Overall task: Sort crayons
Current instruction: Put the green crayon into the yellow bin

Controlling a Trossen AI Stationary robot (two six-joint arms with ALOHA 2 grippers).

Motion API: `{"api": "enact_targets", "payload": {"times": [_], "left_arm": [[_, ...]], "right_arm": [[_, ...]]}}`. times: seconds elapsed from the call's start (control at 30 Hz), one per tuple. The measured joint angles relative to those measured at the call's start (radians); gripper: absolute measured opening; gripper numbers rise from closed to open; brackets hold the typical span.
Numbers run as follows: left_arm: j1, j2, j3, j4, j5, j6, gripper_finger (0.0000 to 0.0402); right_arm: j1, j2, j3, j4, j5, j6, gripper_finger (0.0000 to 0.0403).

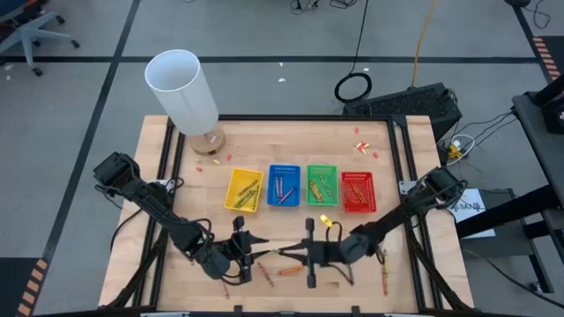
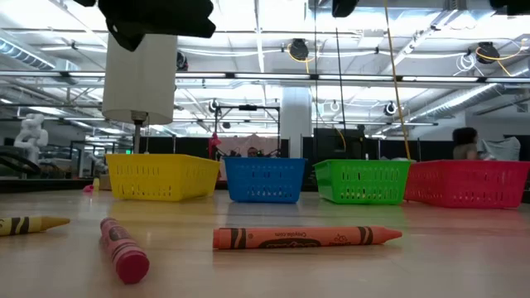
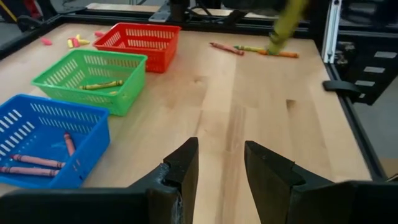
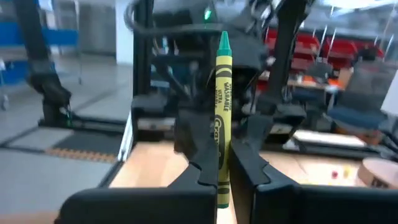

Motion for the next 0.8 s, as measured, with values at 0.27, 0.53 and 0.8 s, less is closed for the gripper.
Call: {"api": "enact_targets", "payload": {"times": [0.27,0.53,0.8], "left_arm": [[0.006,0.0,0.0,0.073,-0.002,0.035,0.0128],[0.009,-0.001,0.0,0.22,-0.002,0.135,0.0128],[0.017,-0.001,0.0,0.317,-0.002,0.248,0.0128]], "right_arm": [[-0.023,0.0,-0.085,0.23,-0.142,-0.099,0.0],[-0.029,0.001,-0.085,0.272,-0.167,-0.143,0.0],[-0.029,0.001,-0.085,0.287,-0.167,-0.15,0.0]]}}
